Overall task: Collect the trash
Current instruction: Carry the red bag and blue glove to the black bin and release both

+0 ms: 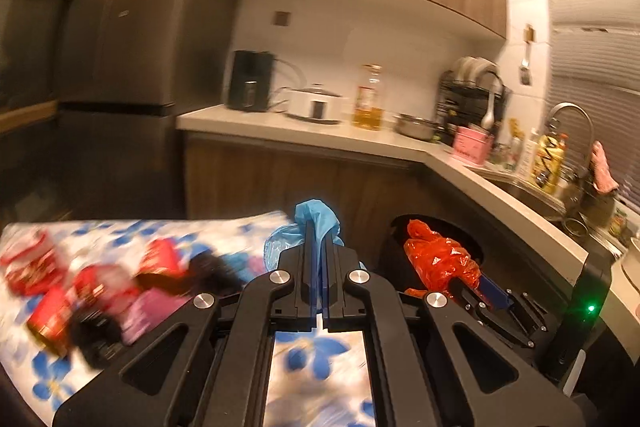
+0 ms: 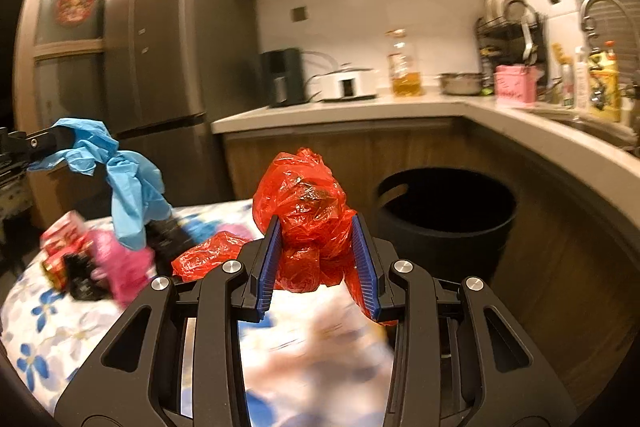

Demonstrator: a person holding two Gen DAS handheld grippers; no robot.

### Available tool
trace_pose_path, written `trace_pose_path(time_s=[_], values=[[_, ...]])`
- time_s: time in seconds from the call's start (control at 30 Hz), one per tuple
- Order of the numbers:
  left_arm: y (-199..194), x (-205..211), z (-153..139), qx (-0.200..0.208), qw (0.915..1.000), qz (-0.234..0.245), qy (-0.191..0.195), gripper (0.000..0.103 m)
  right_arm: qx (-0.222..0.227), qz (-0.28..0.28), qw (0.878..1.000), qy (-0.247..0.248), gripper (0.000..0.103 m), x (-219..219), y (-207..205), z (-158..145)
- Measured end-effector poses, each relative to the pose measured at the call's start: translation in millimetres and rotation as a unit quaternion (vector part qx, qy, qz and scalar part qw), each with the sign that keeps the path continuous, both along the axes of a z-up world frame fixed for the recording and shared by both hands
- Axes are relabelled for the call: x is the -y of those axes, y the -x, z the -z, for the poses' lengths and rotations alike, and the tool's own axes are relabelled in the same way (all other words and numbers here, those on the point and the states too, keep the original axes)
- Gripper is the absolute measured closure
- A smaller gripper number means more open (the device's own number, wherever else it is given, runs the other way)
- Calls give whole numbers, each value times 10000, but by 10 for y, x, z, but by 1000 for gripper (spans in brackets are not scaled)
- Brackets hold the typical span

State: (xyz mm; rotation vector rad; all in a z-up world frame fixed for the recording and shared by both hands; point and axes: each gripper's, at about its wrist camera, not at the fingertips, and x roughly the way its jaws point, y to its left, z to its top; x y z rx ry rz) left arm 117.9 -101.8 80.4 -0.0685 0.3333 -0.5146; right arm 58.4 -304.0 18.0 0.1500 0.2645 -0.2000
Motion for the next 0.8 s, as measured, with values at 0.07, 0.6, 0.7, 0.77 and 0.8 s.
trace_pose_path(time_s=[0.07, 0.6, 0.7, 0.77, 0.8], values=[[-97, 234, -36, 39, 9997, 247, 20, 102, 49, 261, 9996, 9, 68, 200, -18, -48], [-883, 1886, 141, -67, 9915, 1302, 42, 102, 13, 1205, 9926, 122, 67, 1295, -483, -87], [-931, 2084, 193, 79, 9901, 1396, -138, 102, -31, 1223, 9924, 119, 67, 1424, -565, -37], [-968, 2160, 249, 96, 9892, 1451, -188, 102, -50, 1253, 9920, 124, 67, 1503, -609, -8], [-999, 2199, 289, 54, 9887, 1484, -185, 102, -56, 1268, 9918, 118, 67, 1546, -630, 10]])
